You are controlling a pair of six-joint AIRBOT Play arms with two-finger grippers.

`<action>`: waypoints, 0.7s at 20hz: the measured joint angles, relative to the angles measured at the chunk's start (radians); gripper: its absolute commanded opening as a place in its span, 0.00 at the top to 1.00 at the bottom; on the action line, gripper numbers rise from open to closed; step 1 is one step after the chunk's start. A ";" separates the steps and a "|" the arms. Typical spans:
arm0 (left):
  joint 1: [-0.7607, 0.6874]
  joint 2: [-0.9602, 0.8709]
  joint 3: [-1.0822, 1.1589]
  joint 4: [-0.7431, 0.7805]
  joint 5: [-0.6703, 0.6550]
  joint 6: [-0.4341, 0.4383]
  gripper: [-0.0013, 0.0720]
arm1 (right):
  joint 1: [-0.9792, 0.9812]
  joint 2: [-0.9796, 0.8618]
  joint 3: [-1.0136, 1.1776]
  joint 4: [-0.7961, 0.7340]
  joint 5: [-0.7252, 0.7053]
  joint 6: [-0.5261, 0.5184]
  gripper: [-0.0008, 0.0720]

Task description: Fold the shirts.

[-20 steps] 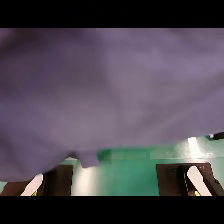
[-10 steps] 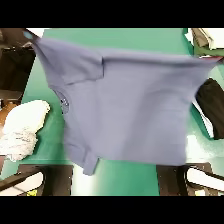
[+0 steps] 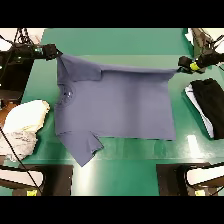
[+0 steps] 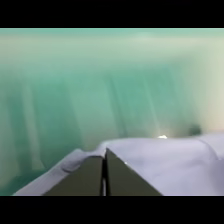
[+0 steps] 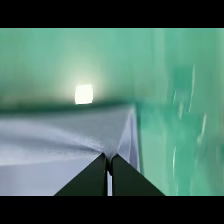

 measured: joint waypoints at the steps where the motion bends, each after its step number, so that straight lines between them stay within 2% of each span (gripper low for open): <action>1: 0.000 -0.005 0.000 -0.007 0.027 0.023 0.95 | 0.005 -0.003 0.000 0.000 -0.045 0.002 0.97; 5: 0.000 -0.016 0.000 0.022 0.023 0.085 0.95 | 0.023 -0.006 -0.002 -0.011 -0.103 0.000 0.97; 14: 0.000 -0.020 -0.086 0.299 -0.315 0.164 0.95 | 0.137 -0.006 -0.048 -0.221 0.139 -0.023 0.97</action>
